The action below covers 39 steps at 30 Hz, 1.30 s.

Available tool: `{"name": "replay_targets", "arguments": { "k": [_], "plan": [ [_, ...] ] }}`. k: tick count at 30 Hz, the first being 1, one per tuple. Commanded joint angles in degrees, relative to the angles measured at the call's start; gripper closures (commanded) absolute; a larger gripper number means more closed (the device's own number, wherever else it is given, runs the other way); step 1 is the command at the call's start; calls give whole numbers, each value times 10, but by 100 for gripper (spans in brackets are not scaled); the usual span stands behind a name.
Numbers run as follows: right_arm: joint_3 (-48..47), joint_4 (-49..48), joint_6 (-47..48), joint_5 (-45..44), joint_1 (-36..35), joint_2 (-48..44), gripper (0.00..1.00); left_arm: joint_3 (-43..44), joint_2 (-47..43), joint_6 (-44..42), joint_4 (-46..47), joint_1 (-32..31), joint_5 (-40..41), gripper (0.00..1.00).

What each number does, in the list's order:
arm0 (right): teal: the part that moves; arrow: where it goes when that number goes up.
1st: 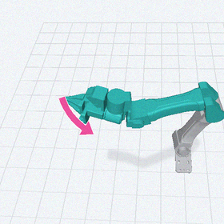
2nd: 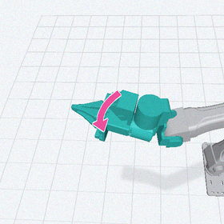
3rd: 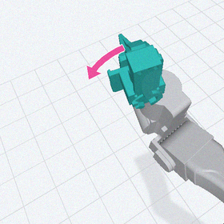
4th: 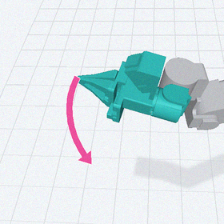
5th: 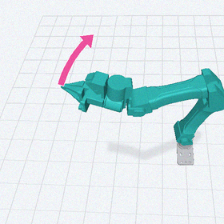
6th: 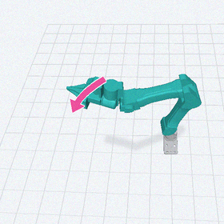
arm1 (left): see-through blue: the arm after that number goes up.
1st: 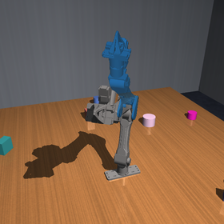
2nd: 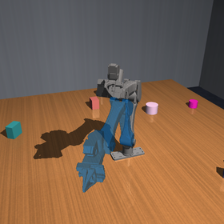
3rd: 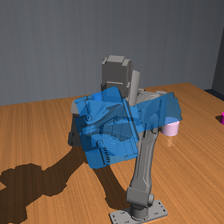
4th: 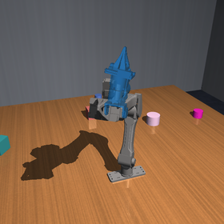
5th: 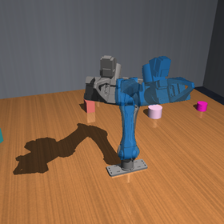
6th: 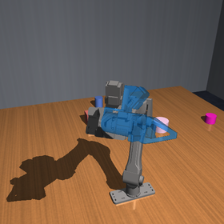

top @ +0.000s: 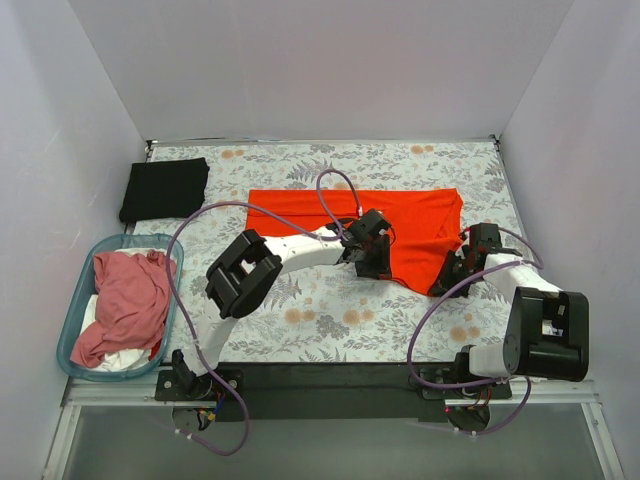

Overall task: Fold and stack the t-shirts
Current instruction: Fold the tshirt

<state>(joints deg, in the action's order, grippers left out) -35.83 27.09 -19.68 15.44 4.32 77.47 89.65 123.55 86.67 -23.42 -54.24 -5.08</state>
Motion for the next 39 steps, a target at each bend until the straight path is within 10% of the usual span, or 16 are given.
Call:
{"name": "replay_targets", "arguments": {
  "k": [1, 8, 39],
  "plan": [
    [9, -10, 0, -1, -4, 15, 80, 11, 17, 2, -10, -3, 17, 63],
    [-42, -3, 6, -11, -4, 16, 99, 33, 19, -3, -10, -3, 28, 100],
    [-493, -25, 75, 0, -24, 287, 99, 189, 71, 17, 72, 119, -11, 100]
  ]
}}
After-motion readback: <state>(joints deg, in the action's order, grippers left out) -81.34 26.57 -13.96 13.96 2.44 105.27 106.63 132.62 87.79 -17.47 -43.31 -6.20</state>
